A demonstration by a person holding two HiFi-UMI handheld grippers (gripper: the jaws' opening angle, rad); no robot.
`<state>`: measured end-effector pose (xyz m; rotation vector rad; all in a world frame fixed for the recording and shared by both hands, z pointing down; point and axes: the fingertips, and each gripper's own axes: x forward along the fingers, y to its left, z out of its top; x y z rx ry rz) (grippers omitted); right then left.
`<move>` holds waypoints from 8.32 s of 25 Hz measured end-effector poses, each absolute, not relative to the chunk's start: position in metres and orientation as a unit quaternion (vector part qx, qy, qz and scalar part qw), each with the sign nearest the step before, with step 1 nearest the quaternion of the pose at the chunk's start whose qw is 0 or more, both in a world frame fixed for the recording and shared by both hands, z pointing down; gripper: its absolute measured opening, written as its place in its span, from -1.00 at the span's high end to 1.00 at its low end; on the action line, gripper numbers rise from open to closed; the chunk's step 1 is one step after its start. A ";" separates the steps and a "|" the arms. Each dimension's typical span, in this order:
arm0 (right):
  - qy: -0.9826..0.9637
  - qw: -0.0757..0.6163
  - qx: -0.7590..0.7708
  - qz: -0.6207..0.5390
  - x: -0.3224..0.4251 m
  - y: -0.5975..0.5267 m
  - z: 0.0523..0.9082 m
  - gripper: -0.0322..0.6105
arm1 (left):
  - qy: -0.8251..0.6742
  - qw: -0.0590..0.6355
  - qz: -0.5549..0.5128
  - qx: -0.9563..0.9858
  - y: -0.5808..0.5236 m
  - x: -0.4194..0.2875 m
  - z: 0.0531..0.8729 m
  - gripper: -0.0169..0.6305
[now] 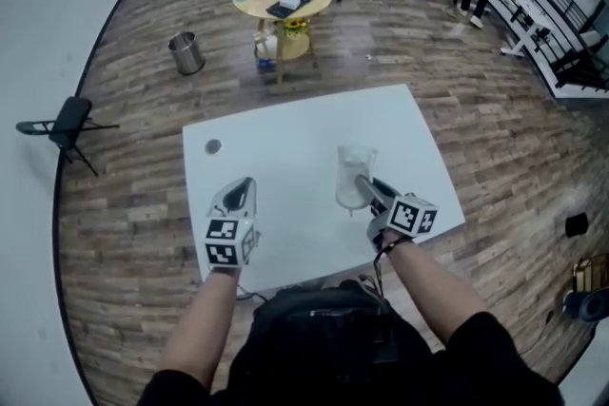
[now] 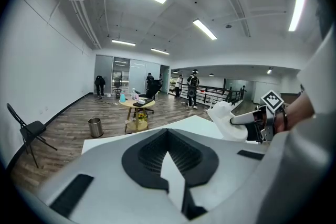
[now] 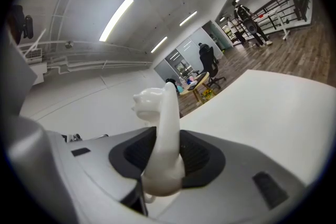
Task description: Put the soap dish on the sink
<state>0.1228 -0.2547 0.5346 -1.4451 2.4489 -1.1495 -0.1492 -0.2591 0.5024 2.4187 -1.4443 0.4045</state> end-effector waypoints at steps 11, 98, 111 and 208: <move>0.804 0.024 -0.461 -0.376 0.090 -0.261 0.540 0.45 | -0.506 0.151 0.127 0.840 -0.268 -0.166 0.500 0.98; 0.791 -0.039 -0.372 -0.484 0.107 -0.291 0.650 0.45 | -0.531 0.211 0.222 0.790 -0.284 -0.105 0.571 0.98; 0.789 -0.041 -0.366 -0.492 0.106 -0.293 0.658 0.45 | -0.525 0.219 0.229 0.790 -0.289 -0.101 0.583 0.98; 0.731 -0.072 -0.425 -0.529 0.115 -0.330 0.693 0.42 | -0.538 0.230 0.227 0.778 -0.286 -0.116 0.585 0.98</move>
